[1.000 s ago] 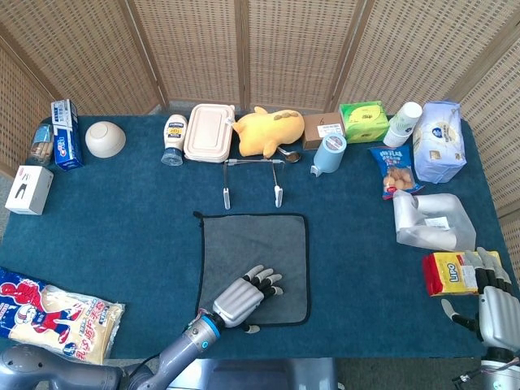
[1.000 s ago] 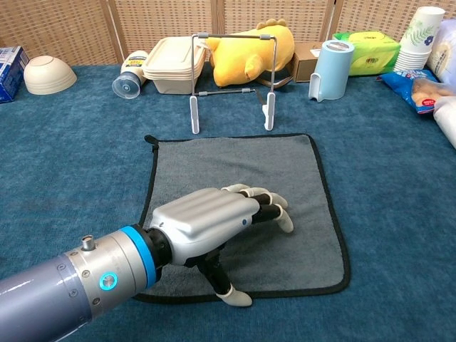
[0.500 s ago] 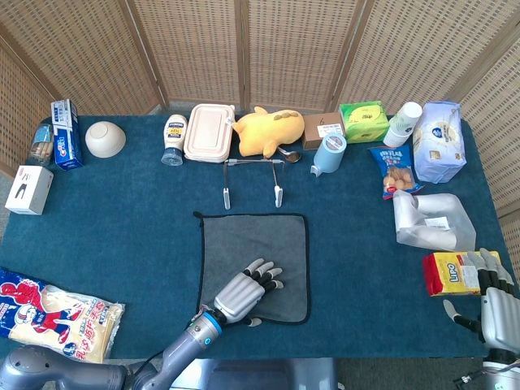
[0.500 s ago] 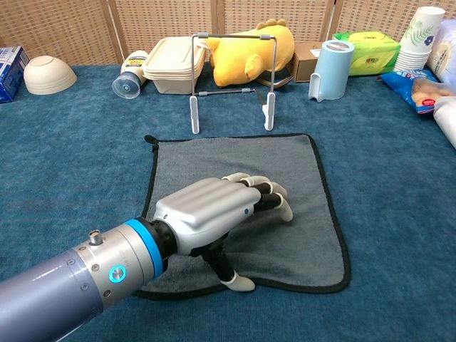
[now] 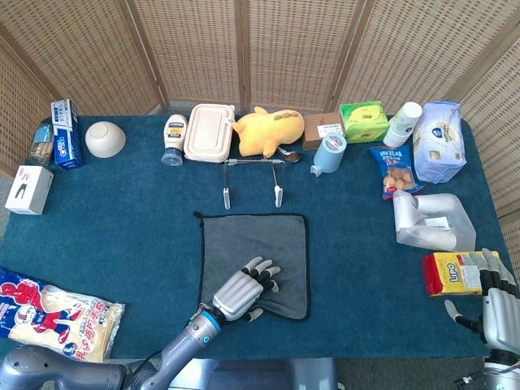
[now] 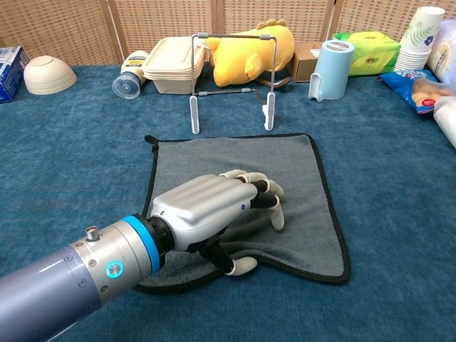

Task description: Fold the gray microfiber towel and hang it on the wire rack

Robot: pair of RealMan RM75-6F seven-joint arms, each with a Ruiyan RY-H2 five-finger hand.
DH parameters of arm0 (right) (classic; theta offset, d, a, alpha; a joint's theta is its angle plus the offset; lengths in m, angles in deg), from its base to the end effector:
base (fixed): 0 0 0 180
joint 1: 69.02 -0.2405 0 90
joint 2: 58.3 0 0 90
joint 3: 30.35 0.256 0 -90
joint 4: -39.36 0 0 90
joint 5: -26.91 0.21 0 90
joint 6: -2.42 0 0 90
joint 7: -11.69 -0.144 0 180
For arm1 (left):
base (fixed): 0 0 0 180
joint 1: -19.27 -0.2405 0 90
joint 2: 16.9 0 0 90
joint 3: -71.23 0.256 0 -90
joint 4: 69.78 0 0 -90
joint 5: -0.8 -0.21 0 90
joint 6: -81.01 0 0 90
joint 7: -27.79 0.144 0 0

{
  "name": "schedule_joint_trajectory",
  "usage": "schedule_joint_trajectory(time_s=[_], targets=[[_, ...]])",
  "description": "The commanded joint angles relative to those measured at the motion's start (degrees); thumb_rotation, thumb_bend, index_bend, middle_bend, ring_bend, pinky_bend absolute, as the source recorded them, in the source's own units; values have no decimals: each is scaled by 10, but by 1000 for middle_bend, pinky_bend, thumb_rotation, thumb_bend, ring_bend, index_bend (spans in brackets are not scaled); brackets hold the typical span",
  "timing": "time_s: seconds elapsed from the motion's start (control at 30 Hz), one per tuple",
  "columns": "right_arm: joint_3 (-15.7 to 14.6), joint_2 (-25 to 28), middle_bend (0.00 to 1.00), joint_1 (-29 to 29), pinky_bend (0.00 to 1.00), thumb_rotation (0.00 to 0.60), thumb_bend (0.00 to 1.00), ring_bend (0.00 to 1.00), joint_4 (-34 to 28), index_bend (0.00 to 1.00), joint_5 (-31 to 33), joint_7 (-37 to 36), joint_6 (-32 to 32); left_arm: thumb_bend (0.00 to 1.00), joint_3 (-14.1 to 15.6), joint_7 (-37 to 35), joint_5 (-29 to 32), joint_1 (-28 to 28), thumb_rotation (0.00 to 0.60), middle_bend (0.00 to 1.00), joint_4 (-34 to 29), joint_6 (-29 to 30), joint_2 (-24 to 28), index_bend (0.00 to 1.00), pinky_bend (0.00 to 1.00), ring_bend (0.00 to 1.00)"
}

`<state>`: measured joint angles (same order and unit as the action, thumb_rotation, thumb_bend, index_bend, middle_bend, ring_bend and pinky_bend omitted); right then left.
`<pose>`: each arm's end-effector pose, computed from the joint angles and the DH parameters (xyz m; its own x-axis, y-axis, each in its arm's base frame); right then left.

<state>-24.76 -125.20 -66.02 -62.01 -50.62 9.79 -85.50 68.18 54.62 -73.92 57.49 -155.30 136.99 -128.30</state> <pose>-0.3119 -0.1449 0.1501 0.1662 0.0579 0.9844 -0.9584 0.2445 0.1474 -0.0657 0.2176 -0.1340 0.3979 0.4016 0.8248 0.7920 -0.6042 -0.0878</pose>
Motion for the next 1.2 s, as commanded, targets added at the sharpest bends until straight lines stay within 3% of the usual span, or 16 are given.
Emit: schedule_joint_trajectory(time_s=[0.03,0.43,0.83,1.2], targets=[[0,0,11,1,0,600,212,0,0,51,0,-1,0,457,0,-1,0,0,600,152,-1,0,1,339,0,24],[0,0,11,2,0,600,212,0,-2,54,-2,-3,0,537,5,1,8,-3,600,161,-6,-2,8,393,0,35],[-2,2,11,6,0,600,213,0,-1,57,-6,-13,-4,611,-2,4,13,-3,600,181,-19,3,12,525,0,36],[-1,2,11,8,0,600,211,0,10,58,-5,-29,-1,611,-36,30,23,20,600,184,-63,-4,56,545,0,26]])
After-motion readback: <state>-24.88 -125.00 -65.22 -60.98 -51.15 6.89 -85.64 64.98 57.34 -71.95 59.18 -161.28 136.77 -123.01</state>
